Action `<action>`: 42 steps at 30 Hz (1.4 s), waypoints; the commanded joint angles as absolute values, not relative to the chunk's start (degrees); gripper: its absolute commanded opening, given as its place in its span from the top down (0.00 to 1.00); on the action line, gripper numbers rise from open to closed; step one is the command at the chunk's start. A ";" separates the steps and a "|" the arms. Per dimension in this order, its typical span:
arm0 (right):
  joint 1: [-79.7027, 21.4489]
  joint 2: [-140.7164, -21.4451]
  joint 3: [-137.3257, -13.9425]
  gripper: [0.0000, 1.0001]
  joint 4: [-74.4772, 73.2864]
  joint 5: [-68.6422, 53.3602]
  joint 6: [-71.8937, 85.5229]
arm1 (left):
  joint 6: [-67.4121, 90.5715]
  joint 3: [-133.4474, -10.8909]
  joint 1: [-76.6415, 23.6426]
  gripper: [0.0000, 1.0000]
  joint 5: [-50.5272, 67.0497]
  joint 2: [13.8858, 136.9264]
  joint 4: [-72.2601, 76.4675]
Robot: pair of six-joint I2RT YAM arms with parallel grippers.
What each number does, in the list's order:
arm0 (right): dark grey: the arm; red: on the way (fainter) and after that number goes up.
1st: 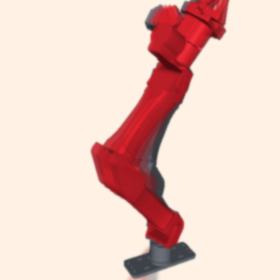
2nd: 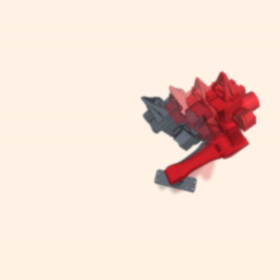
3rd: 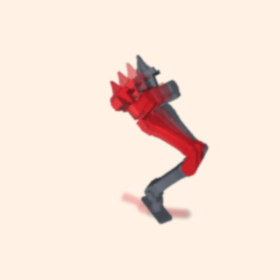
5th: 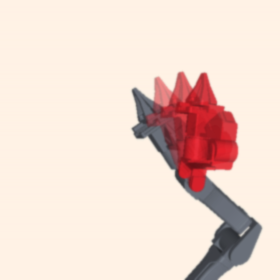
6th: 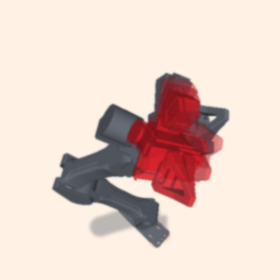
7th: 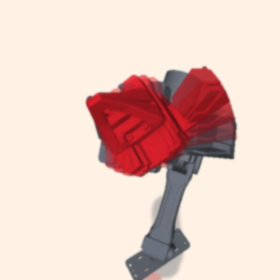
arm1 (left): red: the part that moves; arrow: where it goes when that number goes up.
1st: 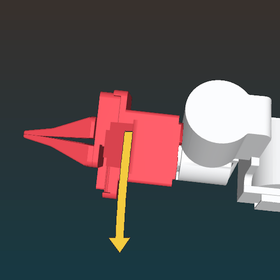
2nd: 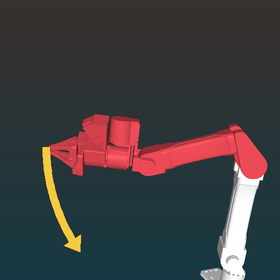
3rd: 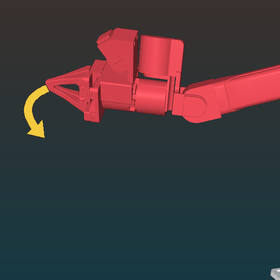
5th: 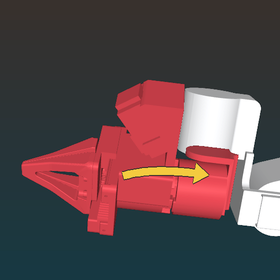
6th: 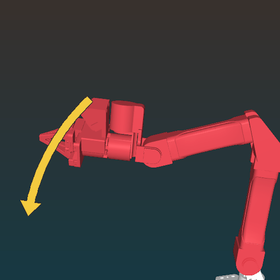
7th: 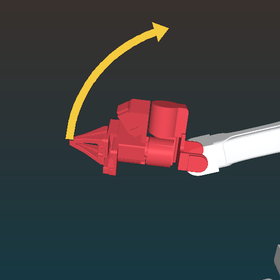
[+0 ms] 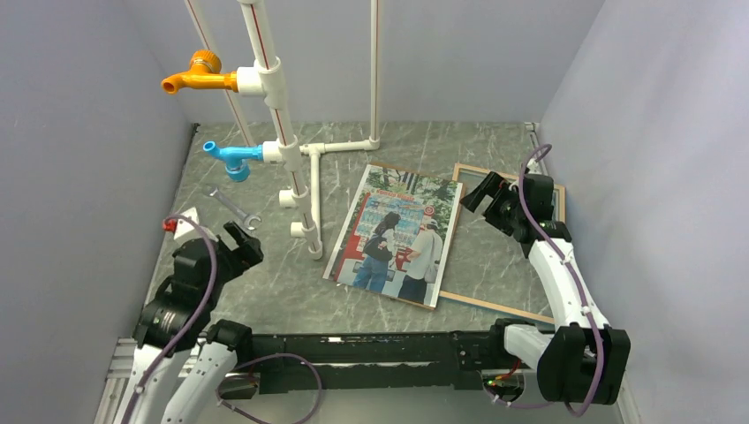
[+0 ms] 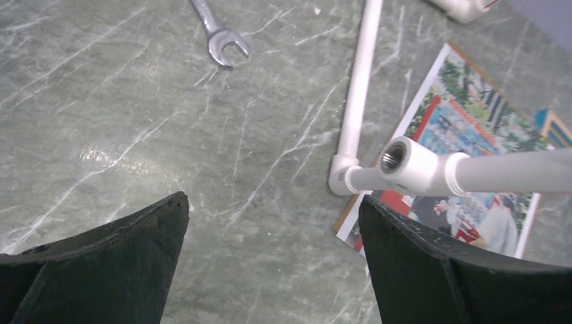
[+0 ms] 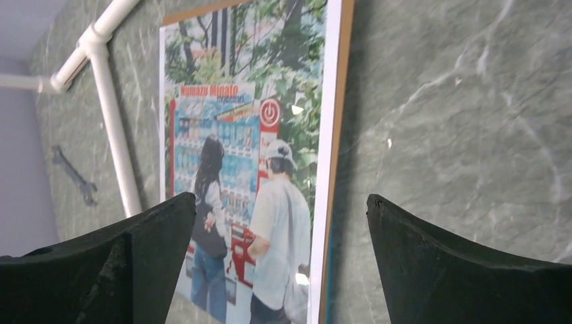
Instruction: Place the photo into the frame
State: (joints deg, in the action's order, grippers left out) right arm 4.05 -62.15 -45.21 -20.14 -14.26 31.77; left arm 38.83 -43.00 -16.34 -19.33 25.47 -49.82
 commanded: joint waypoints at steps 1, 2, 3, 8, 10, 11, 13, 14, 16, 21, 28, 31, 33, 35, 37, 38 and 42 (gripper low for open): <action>4.22 -58.32 -44.24 0.00 -22.11 -21.14 31.46 | 38.88 -46.57 -16.43 0.01 -17.31 21.23 -51.49; 4.22 -57.90 -43.76 0.00 -22.07 -22.22 30.76 | 38.32 -47.82 -16.38 0.01 -17.35 20.67 -51.65; 4.22 -57.67 -43.35 0.00 -22.14 -23.38 30.08 | 37.45 -48.69 -16.43 0.01 -17.12 20.05 -51.19; 4.13 -54.84 -40.92 0.00 -23.60 -27.87 29.45 | 34.11 -52.36 -16.43 0.01 -9.47 18.72 -50.14; 4.12 -53.03 -39.59 0.00 -23.68 -28.84 29.76 | 31.98 -53.82 -16.43 0.01 -3.20 18.78 -48.79; 4.09 -52.17 -38.86 0.00 -23.50 -29.50 29.79 | 30.86 -54.06 -16.44 0.01 0.39 19.06 -47.85; 4.16 -51.35 -38.06 0.00 -24.03 -30.17 29.31 | 29.51 -54.90 -16.40 0.01 7.93 20.38 -46.51; 4.13 -51.24 -37.97 0.00 -25.06 -30.29 28.90 | 28.23 -55.22 -16.42 0.01 12.48 21.31 -45.38; 4.13 -50.99 -37.99 0.00 -26.38 -30.83 28.21 | 26.13 -56.72 -16.38 0.01 20.41 24.30 -44.74; 4.13 -49.68 -36.94 0.00 -26.76 -31.48 27.95 | 19.50 -57.57 -16.56 0.02 37.40 28.35 -43.30; 4.16 -51.93 -36.56 0.00 -26.26 -31.54 27.04 | 15.47 -55.29 -18.49 0.20 45.35 26.85 -38.20; 4.13 -53.34 -36.48 0.00 -25.39 -31.35 26.75 | 14.03 -54.77 -20.14 0.33 47.45 27.82 -35.83; 4.17 -54.79 -36.76 0.00 -25.40 -31.17 26.04 | 13.90 -55.07 -21.78 0.40 45.52 28.79 -34.27; 4.20 -55.87 -37.34 0.00 -26.27 -30.55 24.94 | 14.37 -55.26 -24.01 0.44 42.43 29.60 -31.81; 4.13 -57.01 -37.32 0.00 -26.53 -29.93 24.39 | 14.71 -55.46 -26.77 0.48 39.76 30.94 -28.81; 4.13 -57.26 -37.27 0.00 -26.65 -29.68 24.29 | 14.84 -55.79 -28.45 0.52 37.82 31.40 -27.69; 4.13 -57.24 -36.93 0.00 -26.14 -29.73 24.51 | 13.06 -59.06 -36.70 0.62 29.34 37.80 -26.11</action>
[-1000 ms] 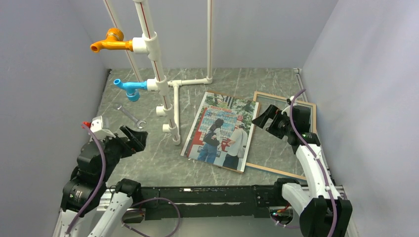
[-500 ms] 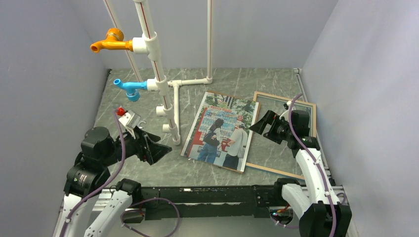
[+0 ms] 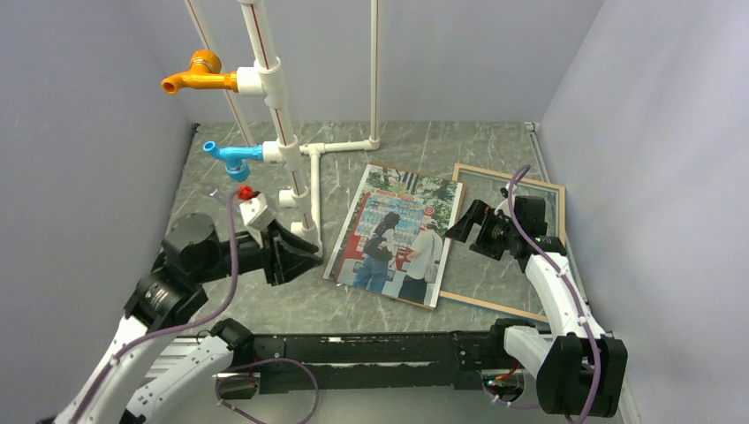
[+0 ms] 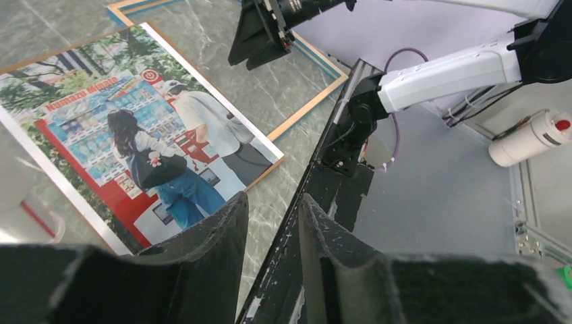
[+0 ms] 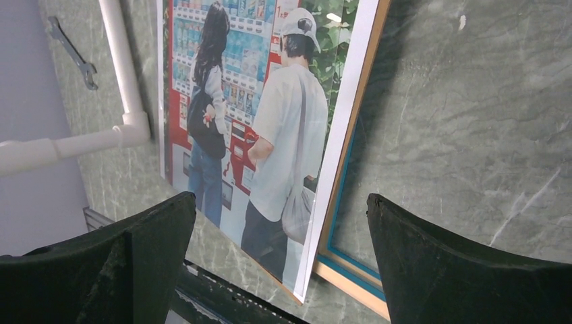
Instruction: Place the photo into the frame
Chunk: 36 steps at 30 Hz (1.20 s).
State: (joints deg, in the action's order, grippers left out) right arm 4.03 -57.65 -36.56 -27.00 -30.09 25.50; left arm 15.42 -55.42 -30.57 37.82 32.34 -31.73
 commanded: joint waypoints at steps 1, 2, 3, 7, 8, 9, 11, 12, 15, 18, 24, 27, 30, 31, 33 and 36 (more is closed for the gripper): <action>4.13 -57.13 -36.97 0.00 -26.00 -29.90 24.52 | 12.50 -60.16 -39.41 0.62 27.00 39.45 -26.07; 4.14 -57.06 -37.13 0.00 -26.06 -29.89 24.52 | 11.72 -60.97 -41.85 0.62 24.60 41.21 -25.86; 4.13 -57.08 -37.38 0.00 -26.28 -29.86 24.53 | 10.92 -61.71 -44.71 0.63 21.57 43.03 -25.83; 4.22 -57.19 -38.75 0.00 -27.20 -29.33 24.20 | 9.70 -64.30 -52.80 0.85 8.75 50.66 -26.13; 4.22 -57.22 -39.10 0.00 -27.53 -29.15 24.10 | 10.06 -64.53 -53.60 0.91 6.06 52.55 -26.15; 4.22 -57.37 -39.42 0.00 -27.63 -29.18 24.01 | 10.52 -64.62 -54.04 0.97 4.08 54.07 -25.71; 4.25 -57.61 -39.94 0.00 -28.09 -29.03 23.75 | 12.11 -64.51 -54.45 1.00 -0.54 57.00 -25.62; 4.21 -57.70 -40.11 0.00 -28.29 -29.00 23.69 | 12.70 -64.40 -54.60 1.00 -2.67 58.17 -25.61; 4.20 -57.55 -40.06 0.00 -28.61 -28.73 23.47 | 13.66 -62.75 -54.67 1.00 -8.19 60.59 -24.62; 4.27 -57.13 -39.63 0.00 -28.74 -28.83 23.38 | 13.53 -62.22 -54.67 1.00 -13.47 62.79 -26.33; 4.18 -56.82 -38.50 0.00 -28.22 -29.37 23.79 | 13.64 -62.46 -54.44 1.00 -24.01 67.95 -30.80; 4.15 -56.82 -38.37 0.00 -28.04 -29.52 24.03 | 13.08 -62.30 -53.12 1.00 -26.44 69.36 -31.45; 4.22 -56.97 -38.41 0.00 -28.04 -29.66 24.16 | 12.47 -61.60 -49.69 1.00 -26.26 69.74 -31.53; 4.25 -56.97 -38.41 0.00 -28.04 -29.70 24.24 | 12.25 -60.99 -48.48 1.00 -25.74 69.53 -31.03; 4.22 -57.01 -38.34 0.00 -27.87 -29.78 24.24 | 11.46 -59.40 -45.45 1.00 -23.44 68.53 -29.36; 4.20 -57.10 -38.25 0.00 -28.02 -29.92 24.26 | 10.33 -57.58 -41.43 1.00 -20.64 67.33 -27.84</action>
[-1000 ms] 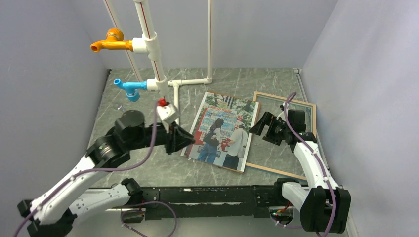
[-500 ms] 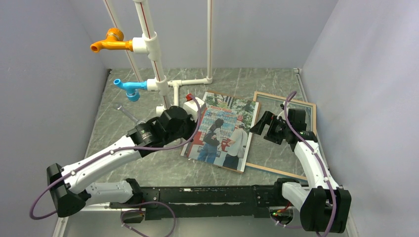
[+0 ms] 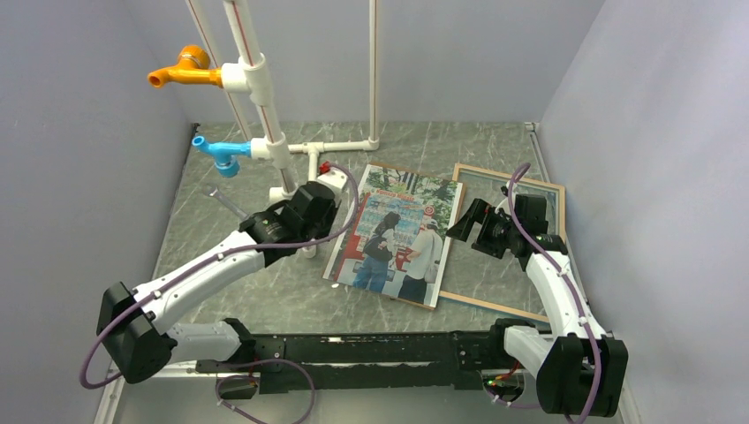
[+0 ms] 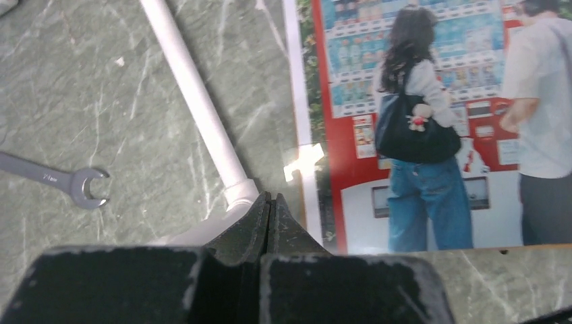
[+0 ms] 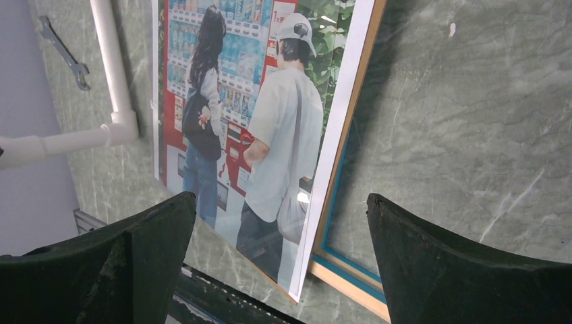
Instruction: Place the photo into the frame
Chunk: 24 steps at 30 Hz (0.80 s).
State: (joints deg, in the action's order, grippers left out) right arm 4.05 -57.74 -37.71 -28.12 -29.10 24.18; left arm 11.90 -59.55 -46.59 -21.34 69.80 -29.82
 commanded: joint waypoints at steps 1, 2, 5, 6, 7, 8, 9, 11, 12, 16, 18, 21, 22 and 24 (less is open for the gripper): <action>4.26 -57.05 -38.18 0.00 -28.05 -29.96 24.32 | 9.96 -57.21 -40.36 1.00 -20.36 67.13 -28.12; 4.20 -57.05 -38.10 0.00 -28.04 -30.08 24.39 | 9.67 -56.84 -39.22 1.00 -20.17 66.96 -28.34; 4.20 -56.91 -37.65 0.00 -27.51 -30.51 24.75 | 8.65 -55.58 -36.00 1.00 -19.71 66.14 -28.67; 4.22 -56.94 -37.47 0.00 -27.37 -30.65 24.88 | 8.31 -55.18 -34.82 1.00 -19.65 65.88 -28.73; 4.26 -56.99 -37.40 0.00 -27.36 -30.74 24.94 | 8.10 -54.89 -33.74 1.00 -19.62 65.53 -28.95; 4.22 -56.97 -37.36 0.00 -27.26 -30.76 25.04 | 7.87 -54.66 -32.62 1.00 -19.56 65.23 -29.15; 4.21 -57.10 -37.37 0.00 -27.29 -30.86 25.06 | 7.69 -54.34 -31.38 1.00 -19.44 64.89 -29.27; 4.17 -57.20 -37.44 0.00 -27.33 -30.86 25.05 | 8.11 -54.04 -28.88 1.00 -20.10 64.56 -30.13; 4.16 -57.26 -37.49 0.00 -27.30 -30.85 25.00 | 8.56 -54.05 -27.35 1.00 -20.24 64.52 -30.55; 4.25 -57.85 -37.87 0.00 -27.53 -30.48 24.71 | 11.34 -54.55 -22.72 1.00 -19.35 65.45 -32.92; 4.18 -58.15 -37.97 0.00 -27.57 -30.35 24.53 | 11.76 -54.65 -21.20 1.00 -19.49 65.97 -33.71; 4.21 -58.49 -38.14 0.00 -28.13 -28.66 24.17 | 12.33 -55.96 -19.12 1.00 -22.05 67.49 -36.51; 4.22 -58.53 -38.17 0.00 -28.58 -27.48 24.24 | 12.46 -56.63 -18.28 1.00 -22.81 68.05 -37.69; 4.22 -58.59 -38.18 0.00 -29.35 -24.93 24.18 | 13.16 -57.68 -16.32 1.00 -23.56 69.09 -39.35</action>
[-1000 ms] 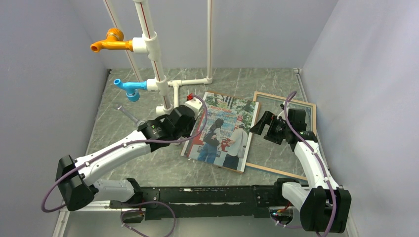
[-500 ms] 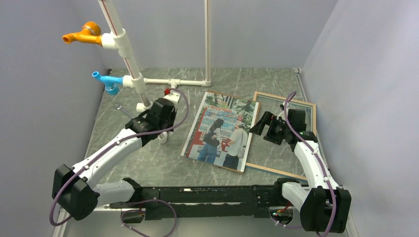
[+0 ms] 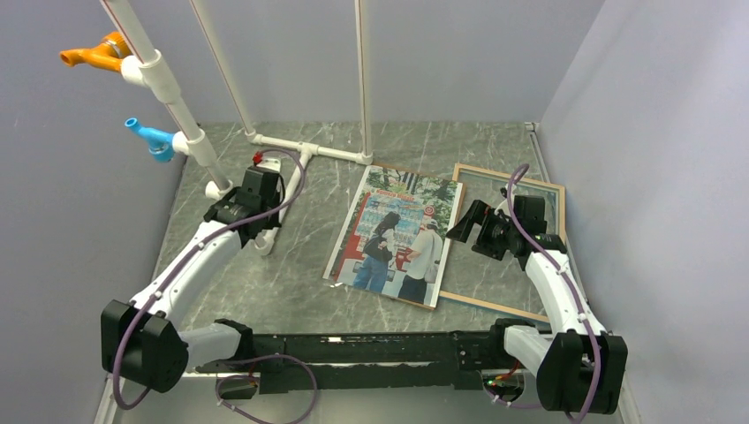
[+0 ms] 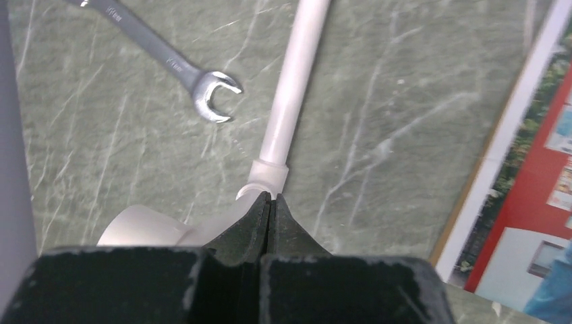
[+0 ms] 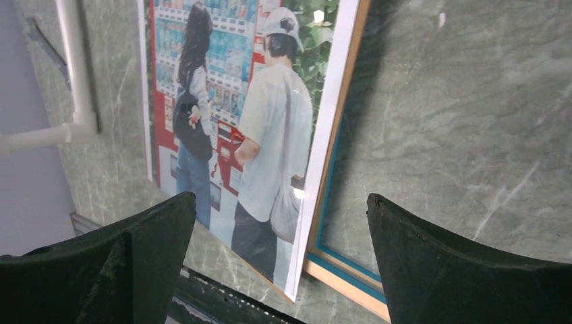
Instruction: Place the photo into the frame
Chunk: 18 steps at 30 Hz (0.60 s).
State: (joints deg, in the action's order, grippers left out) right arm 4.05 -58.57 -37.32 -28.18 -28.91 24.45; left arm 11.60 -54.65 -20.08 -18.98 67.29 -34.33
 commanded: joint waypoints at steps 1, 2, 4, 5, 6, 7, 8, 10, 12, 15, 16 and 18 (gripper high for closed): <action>4.22 -58.64 -38.15 0.00 -29.62 -24.01 24.31 | 13.05 -58.03 -15.22 1.00 -23.25 69.61 -40.04; 4.21 -58.76 -38.14 0.00 -29.88 -22.96 24.52 | 12.62 -58.26 -14.30 1.00 -23.07 70.09 -40.57; 4.24 -59.32 -38.10 0.00 -30.10 -21.62 25.28 | 11.69 -58.68 -12.57 1.00 -23.24 70.70 -41.38; 4.22 -59.70 -37.91 0.00 -29.94 -21.33 25.62 | 11.15 -58.86 -11.83 1.00 -22.97 70.78 -41.78; 4.18 -60.09 -37.70 0.00 -29.73 -21.05 26.01 | 10.63 -59.02 -11.12 1.00 -22.54 70.68 -41.96; 4.21 -60.49 -37.37 0.00 -29.38 -21.19 26.28 | 9.81 -59.12 -10.96 1.00 -21.30 70.29 -41.84; 4.22 -60.97 -37.00 0.00 -28.78 -21.68 26.47 | 8.87 -59.05 -10.92 1.00 -19.37 69.54 -41.25; 4.22 -61.81 -35.97 0.00 -27.25 -23.15 27.01 | 7.75 -58.65 -10.98 1.00 -14.54 66.73 -40.18; 4.22 -62.46 -34.70 0.00 -25.35 -24.84 27.58 | 7.63 -58.24 -10.99 0.99 -9.37 63.84 -39.48; 4.12 -63.18 -33.00 0.00 -20.96 -28.08 29.16 | 9.15 -57.41 -10.99 0.79 -0.09 59.10 -38.15; 4.13 -63.58 -32.36 0.00 -19.54 -29.03 29.70 | 10.13 -56.95 -10.99 0.66 3.72 57.72 -37.68; 4.14 -64.72 -31.70 0.00 -17.19 -30.17 31.00 | 12.79 -56.34 -10.99 0.41 7.91 54.71 -36.88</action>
